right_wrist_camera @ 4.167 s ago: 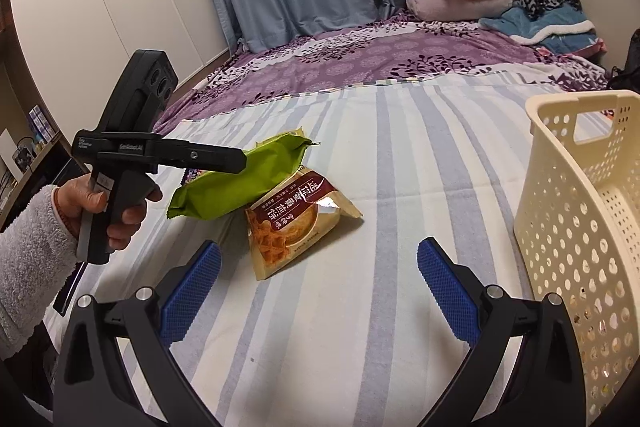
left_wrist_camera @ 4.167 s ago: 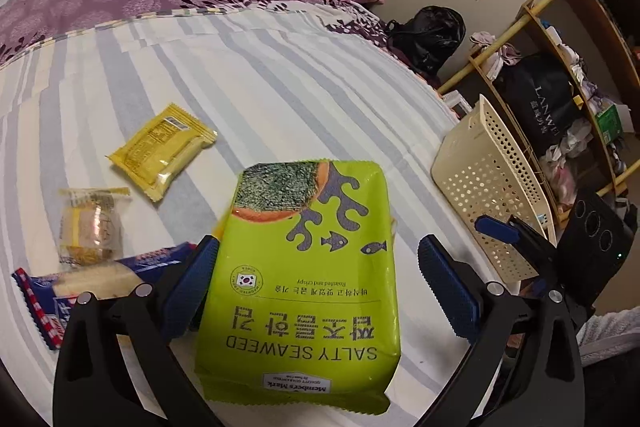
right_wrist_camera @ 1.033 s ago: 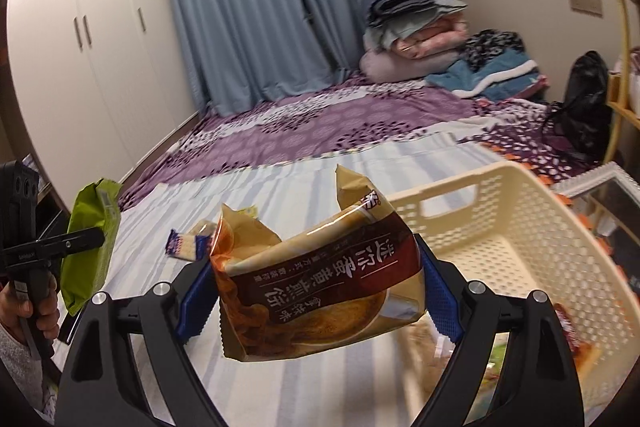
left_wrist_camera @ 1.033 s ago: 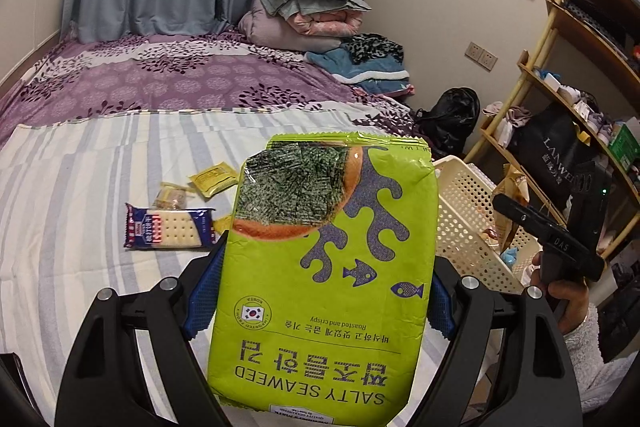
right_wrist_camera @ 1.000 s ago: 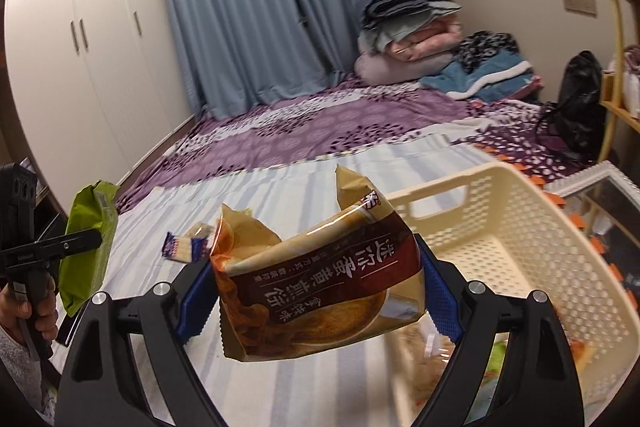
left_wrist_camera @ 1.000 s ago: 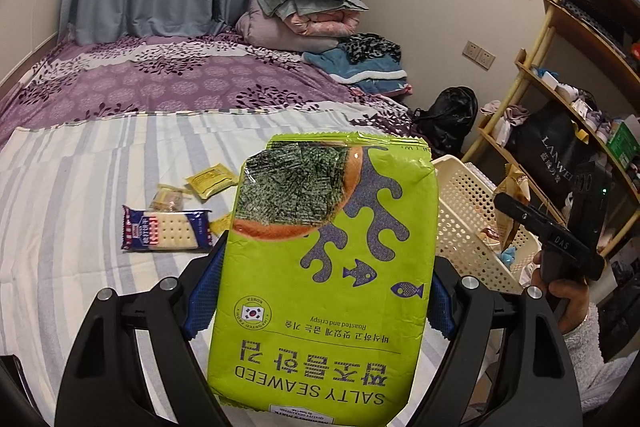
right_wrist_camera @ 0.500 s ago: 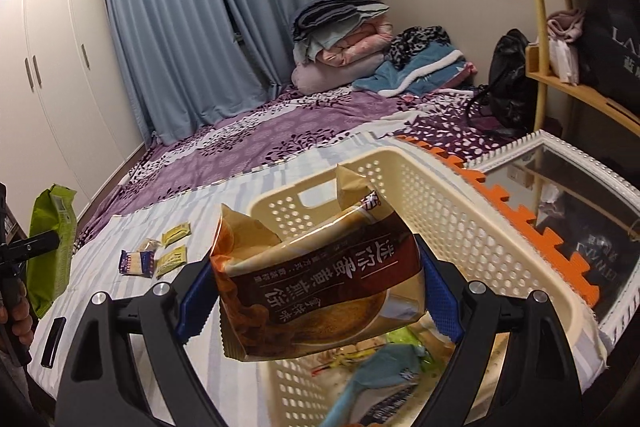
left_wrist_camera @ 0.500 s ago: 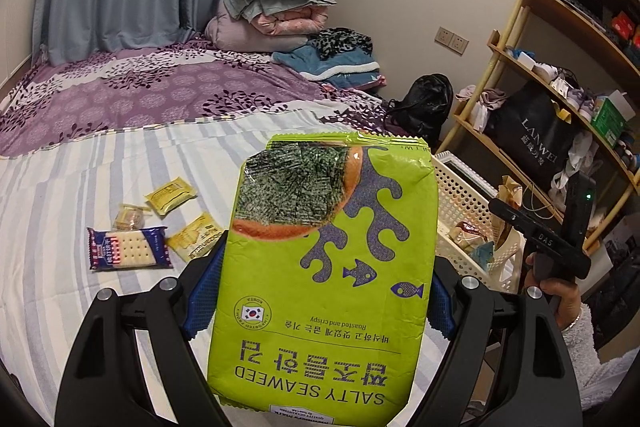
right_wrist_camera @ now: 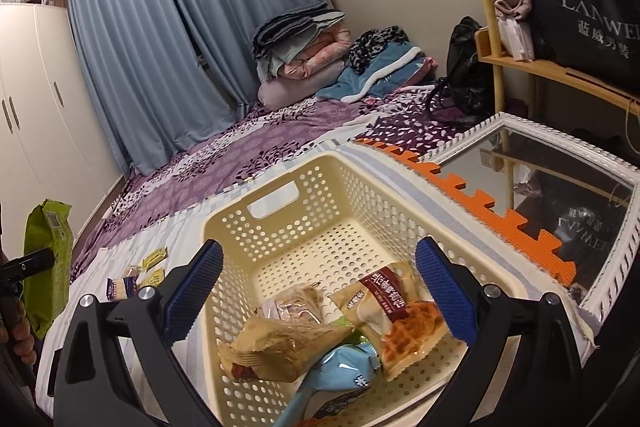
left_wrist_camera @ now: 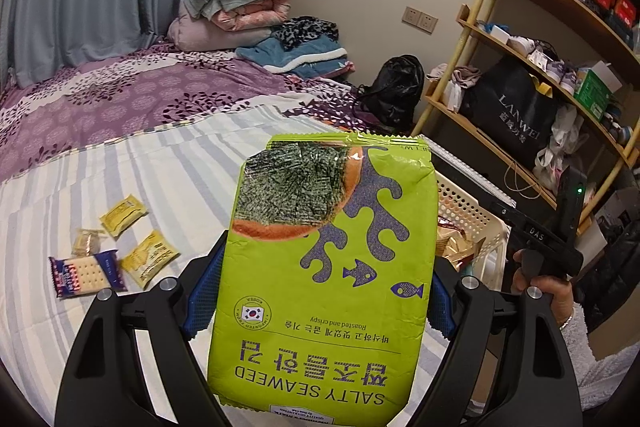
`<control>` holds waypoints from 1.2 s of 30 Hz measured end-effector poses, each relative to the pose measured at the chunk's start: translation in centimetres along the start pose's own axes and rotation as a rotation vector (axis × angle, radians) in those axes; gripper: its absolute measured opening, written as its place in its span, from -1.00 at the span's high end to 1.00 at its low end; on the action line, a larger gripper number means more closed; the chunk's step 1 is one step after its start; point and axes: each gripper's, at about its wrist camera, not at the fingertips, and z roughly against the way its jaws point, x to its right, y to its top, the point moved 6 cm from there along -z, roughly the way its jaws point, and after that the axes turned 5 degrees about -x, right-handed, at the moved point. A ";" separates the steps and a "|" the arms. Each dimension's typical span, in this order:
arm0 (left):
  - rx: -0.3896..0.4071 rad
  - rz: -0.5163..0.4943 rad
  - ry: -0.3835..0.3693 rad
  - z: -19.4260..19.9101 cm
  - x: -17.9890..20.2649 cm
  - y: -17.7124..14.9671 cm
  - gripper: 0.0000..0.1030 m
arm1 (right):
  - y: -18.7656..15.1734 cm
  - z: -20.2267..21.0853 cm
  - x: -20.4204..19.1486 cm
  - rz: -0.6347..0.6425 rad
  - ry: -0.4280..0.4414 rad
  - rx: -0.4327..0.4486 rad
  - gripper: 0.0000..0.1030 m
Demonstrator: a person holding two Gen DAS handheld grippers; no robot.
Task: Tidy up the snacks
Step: 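Carry the green seaweed bag over the basket and open the left tool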
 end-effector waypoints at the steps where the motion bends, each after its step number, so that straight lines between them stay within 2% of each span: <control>1: -0.002 -0.007 -0.007 -0.3 0.4 0.2 -0.61 | 0.1 0.0 0.1 -0.002 0.000 0.002 -0.87; 9: -0.022 -0.068 -0.082 -3.6 4.5 2.5 -0.61 | -0.8 0.5 -0.2 0.080 -0.045 0.001 -0.87; 14: -0.024 -0.094 -0.121 -5.7 6.9 4.4 -0.61 | -1.4 1.1 0.2 0.135 -0.102 0.008 -0.87; 25: -0.044 -0.132 -0.157 -11.4 11.4 7.6 -0.61 | -2.0 1.7 2.4 0.103 -0.109 -0.001 -0.87; 28: -0.044 -0.138 -0.165 -12.8 12.3 8.2 -0.70 | -2.1 1.5 2.7 0.104 -0.113 -0.008 -0.87; 29: -0.039 -0.137 -0.164 -13.2 12.6 8.4 -0.88 | -2.2 1.6 2.8 0.103 -0.114 -0.008 -0.87; 30: -0.027 -0.131 -0.155 -13.5 12.7 8.6 -0.95 | -2.3 1.7 2.9 0.102 -0.114 -0.008 -0.87; 36: -0.034 -0.091 -0.148 -13.9 11.6 8.3 -0.94 | -2.1 2.1 3.1 0.099 -0.121 -0.001 -0.87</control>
